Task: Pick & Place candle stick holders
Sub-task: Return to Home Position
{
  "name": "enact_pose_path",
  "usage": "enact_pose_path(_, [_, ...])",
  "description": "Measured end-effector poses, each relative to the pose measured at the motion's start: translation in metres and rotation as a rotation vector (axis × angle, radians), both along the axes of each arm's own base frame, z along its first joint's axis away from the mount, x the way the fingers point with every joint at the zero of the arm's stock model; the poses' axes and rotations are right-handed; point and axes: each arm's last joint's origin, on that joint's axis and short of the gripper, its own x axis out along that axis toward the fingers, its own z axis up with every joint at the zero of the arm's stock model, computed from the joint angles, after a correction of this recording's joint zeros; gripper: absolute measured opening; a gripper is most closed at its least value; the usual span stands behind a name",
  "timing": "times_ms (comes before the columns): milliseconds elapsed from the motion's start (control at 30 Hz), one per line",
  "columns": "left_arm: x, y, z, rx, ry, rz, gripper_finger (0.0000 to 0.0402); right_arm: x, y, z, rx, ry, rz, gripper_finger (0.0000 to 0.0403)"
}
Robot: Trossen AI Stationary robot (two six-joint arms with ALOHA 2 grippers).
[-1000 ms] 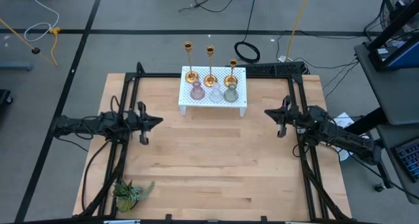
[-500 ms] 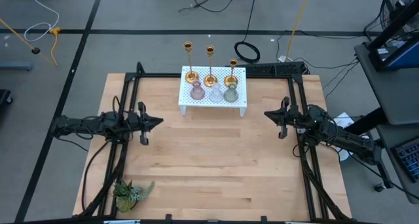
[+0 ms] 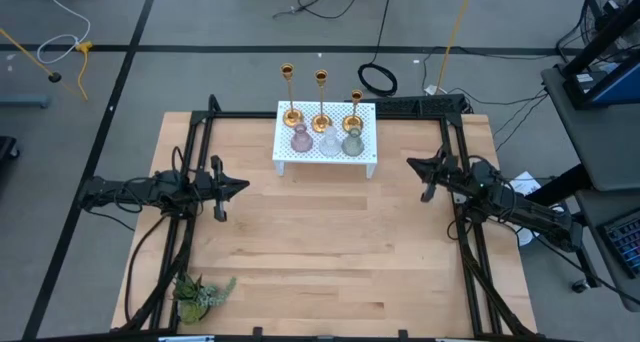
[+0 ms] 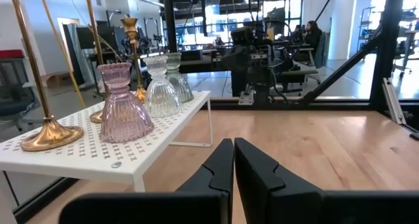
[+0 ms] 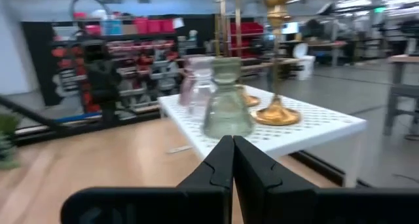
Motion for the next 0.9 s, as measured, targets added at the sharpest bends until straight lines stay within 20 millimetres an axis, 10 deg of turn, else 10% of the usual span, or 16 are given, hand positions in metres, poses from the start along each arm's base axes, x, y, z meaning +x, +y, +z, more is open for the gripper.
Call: enact_pose_path(900, [0.0,0.0,0.0,0.0,0.0,0.0,0.0021,-0.0002,-0.0006,-0.0004,0.03,-0.012,-0.019,0.0])
